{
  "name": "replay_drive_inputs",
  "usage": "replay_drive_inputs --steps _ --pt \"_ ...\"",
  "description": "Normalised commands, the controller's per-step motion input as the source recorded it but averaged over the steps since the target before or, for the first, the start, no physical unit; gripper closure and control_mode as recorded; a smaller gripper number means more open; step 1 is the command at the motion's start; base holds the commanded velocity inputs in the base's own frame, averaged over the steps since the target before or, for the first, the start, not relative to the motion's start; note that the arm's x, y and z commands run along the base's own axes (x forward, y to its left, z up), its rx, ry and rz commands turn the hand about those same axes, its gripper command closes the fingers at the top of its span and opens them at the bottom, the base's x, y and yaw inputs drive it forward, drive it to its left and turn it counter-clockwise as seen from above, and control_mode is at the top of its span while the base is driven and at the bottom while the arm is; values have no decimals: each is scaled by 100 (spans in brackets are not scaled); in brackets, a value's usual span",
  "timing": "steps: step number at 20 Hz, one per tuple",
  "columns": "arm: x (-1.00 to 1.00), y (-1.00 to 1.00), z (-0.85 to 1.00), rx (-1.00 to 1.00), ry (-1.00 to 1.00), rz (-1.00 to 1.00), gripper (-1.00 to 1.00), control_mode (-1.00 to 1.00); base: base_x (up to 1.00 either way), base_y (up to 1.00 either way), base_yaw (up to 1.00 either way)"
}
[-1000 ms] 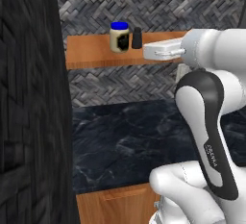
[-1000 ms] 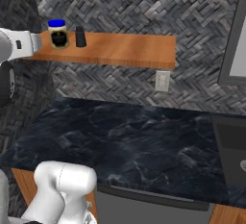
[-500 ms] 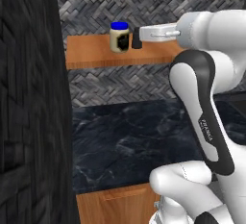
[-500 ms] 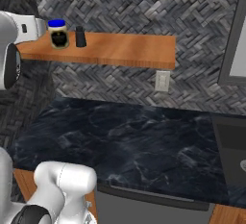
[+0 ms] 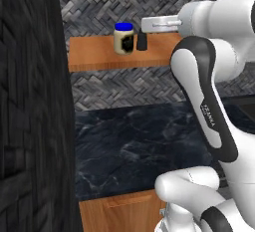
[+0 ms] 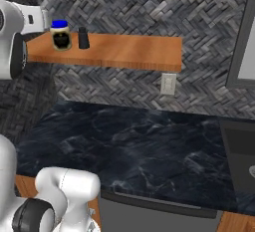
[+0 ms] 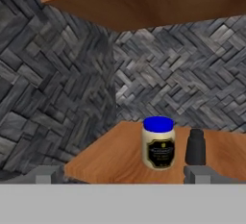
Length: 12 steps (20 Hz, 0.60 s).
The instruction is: Collect the turmeric, mayonnaise, and shaker from the cabinet and place them next to the stove.
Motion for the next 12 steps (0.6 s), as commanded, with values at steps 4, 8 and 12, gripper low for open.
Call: replay_drive_inputs --steps 4,8,12 --pt "44 -1 0 0 4 0 -100 -100 0 0 0" --pt "49 0 0 0 4 0 -100 -100 0 0 0" --pt "48 -4 0 0 5 0 -100 -100 0 0 0"
